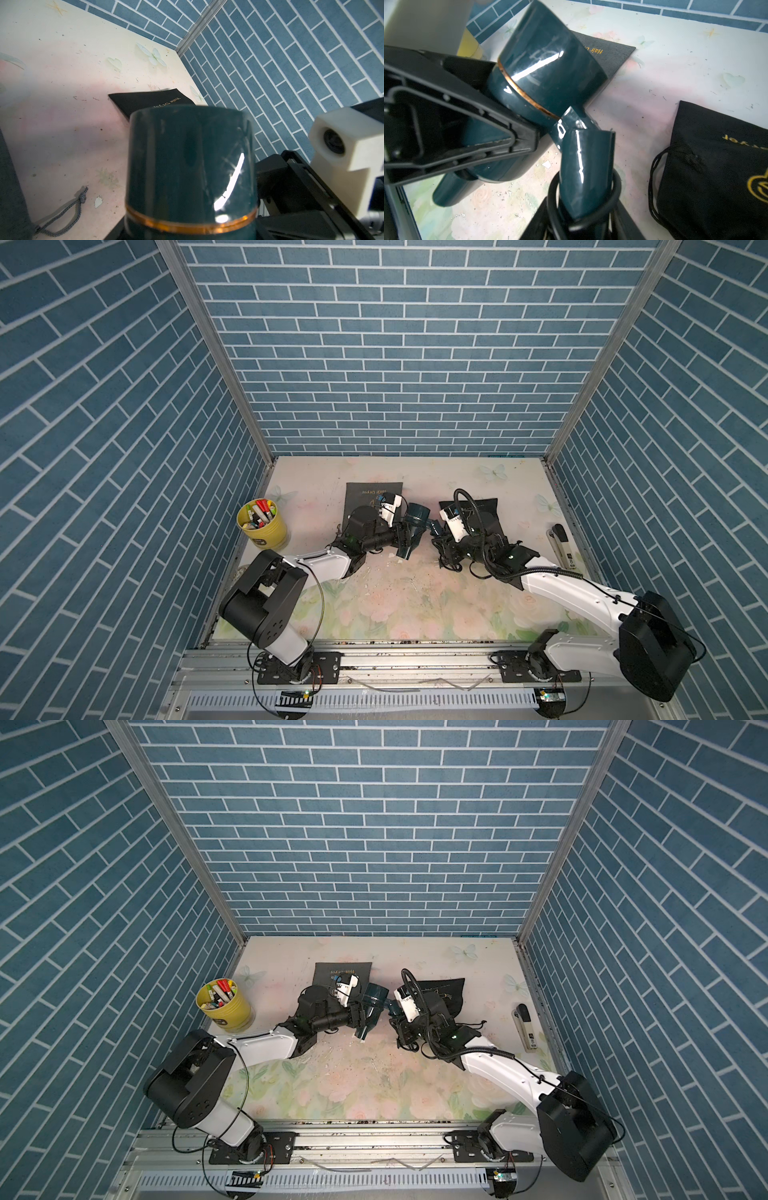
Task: Pack away hair dryers
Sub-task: Fold the hair dryer.
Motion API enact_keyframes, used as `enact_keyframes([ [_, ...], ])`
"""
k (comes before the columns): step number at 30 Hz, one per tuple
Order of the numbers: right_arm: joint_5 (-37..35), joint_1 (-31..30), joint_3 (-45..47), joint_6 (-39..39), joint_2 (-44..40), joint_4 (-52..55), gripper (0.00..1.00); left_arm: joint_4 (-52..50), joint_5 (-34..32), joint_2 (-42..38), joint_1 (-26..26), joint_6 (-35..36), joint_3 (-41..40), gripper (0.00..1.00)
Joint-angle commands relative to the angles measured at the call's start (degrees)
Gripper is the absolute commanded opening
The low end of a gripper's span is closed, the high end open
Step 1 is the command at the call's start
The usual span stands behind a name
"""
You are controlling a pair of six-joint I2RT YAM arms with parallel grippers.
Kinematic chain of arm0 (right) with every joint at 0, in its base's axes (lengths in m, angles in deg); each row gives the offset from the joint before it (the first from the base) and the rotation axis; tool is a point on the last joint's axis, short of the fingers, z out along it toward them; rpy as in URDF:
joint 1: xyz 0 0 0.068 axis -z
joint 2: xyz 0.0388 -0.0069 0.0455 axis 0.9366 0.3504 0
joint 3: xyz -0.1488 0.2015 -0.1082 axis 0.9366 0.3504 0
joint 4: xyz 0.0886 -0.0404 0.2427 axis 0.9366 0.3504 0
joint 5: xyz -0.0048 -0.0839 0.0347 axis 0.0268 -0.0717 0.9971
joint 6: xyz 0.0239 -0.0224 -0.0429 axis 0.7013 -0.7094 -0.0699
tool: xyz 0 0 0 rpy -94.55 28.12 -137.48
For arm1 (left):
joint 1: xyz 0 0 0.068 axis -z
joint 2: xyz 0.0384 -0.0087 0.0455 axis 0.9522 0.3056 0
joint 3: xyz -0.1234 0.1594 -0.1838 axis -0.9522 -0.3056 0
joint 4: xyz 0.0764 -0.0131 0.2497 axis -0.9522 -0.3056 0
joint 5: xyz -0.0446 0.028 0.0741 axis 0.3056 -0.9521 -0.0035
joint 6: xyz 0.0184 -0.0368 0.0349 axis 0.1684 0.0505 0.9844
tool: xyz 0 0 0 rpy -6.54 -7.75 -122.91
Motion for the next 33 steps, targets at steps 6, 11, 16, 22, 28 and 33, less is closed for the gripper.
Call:
enact_keyframes([
  [6, -6.7, -0.13, -0.21, 0.02, -3.1, 5.85, 0.54, -20.47, -10.18, -6.14, 0.65, 12.02, 6.39, 0.06],
  [11, -5.13, -0.12, 0.67, 0.82, -4.38, 5.47, 0.6, -25.24, -11.64, -7.29, 0.67, 14.9, 8.07, 0.07],
  [16, -1.81, -0.16, 2.81, 1.57, -5.57, 3.88, 0.61, -25.33, -11.23, -7.33, 0.8, 15.07, 8.68, 0.06],
  [22, 2.55, -0.12, 4.85, 2.69, -4.52, 1.98, 0.61, -25.8, -11.32, -8.5, 0.93, 15.25, 9.91, 0.07],
  [28, 8.64, -0.13, 5.45, 4.13, -1.36, -1.63, 0.6, -27.88, -12.44, -8.93, 2.01, 16.77, 11.27, 0.06],
  [33, 8.25, -0.08, 5.26, 4.5, 0.94, -1.52, 0.59, -28.36, -13.49, -9.99, 3.5, 18.3, 11.31, 0.07],
])
